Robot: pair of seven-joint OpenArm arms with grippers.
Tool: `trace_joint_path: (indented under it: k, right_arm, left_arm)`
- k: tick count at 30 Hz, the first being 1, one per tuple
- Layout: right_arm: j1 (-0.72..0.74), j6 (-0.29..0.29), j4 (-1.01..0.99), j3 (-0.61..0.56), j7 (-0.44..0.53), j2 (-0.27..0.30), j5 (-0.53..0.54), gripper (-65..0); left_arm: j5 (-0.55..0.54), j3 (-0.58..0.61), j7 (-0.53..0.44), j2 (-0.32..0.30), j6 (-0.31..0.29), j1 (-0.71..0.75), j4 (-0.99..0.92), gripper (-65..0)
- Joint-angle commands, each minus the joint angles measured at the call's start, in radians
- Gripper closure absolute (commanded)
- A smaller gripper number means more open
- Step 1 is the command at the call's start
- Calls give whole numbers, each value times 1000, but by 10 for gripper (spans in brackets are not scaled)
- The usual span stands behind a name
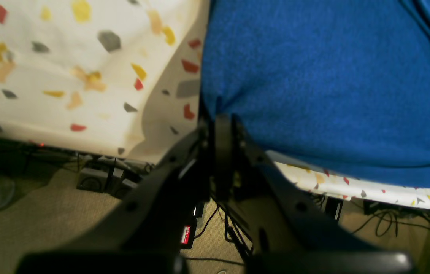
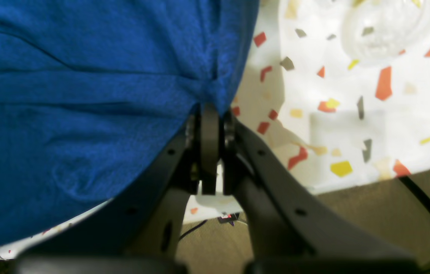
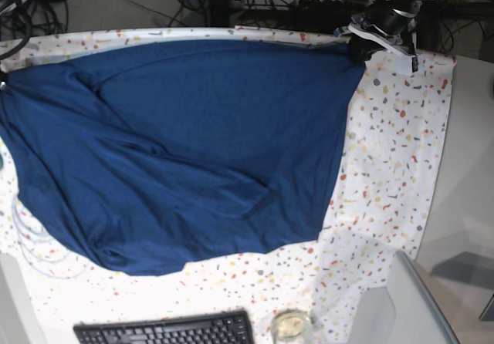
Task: Layout the t-shirt on the table in an organized manner, then fold the t-shirt properly
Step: 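Lift the shirt with both grippers and pull it taut across the cloth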
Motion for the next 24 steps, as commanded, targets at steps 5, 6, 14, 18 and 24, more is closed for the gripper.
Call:
trace_joint_path:
  k: [5,6,14,18,24]
  right_arm:
    - [-28,5,14,-87,14,22,14,-2]
    - [-34,5,16,-93,14,22,14,-2]
    - [-80,-83,71,-96,12,-9,16,-2]
    - [-106,-88,149,-99,3,-35,14,-2]
    - [-99,-183,221,-107,-80,-50,-4,-3]
  left_arm:
    - [-12,-63,-11,-3,-5,33,22,0]
    - [-12,-82,-11,-2,-5,36,22,0]
    - [-12,-158,-9,-6,-5,66,28,0]
    - [-12,-151,-9,-5,-5,71,29,0]
    - [-12,-151,-8,-3,-5,68,31,0]
